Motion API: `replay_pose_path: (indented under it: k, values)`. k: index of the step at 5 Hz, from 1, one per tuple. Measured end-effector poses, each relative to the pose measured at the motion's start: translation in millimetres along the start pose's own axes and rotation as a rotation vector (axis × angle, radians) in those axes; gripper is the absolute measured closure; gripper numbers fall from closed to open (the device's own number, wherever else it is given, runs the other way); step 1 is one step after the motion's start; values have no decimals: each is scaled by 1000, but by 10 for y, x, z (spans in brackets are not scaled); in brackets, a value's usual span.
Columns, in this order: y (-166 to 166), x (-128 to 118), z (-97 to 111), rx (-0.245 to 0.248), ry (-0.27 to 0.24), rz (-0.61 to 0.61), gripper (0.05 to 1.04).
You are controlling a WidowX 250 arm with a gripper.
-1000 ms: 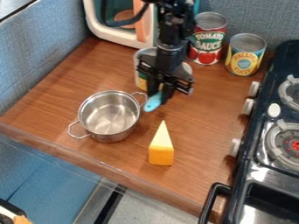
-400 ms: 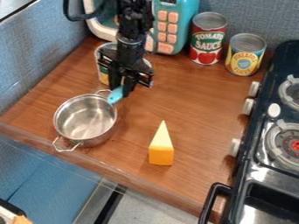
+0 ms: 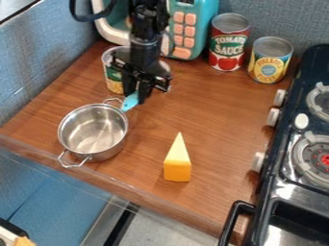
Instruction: Moves the blue spatula to the middle of the table
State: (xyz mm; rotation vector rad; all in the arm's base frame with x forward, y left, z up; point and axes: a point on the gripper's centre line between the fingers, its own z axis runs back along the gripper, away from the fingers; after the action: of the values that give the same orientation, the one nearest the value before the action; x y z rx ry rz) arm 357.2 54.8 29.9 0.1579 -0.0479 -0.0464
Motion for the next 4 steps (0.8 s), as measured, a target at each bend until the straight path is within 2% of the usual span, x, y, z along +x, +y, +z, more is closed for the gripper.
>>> replay_pose_path:
  k: [1,2,4]
  values:
    - [-312,131,97,-16,-28,-73,778]
    - [-462,182,53,-30,-18,-98,778]
    - [-527,180,-208,-99,33,-111,778]
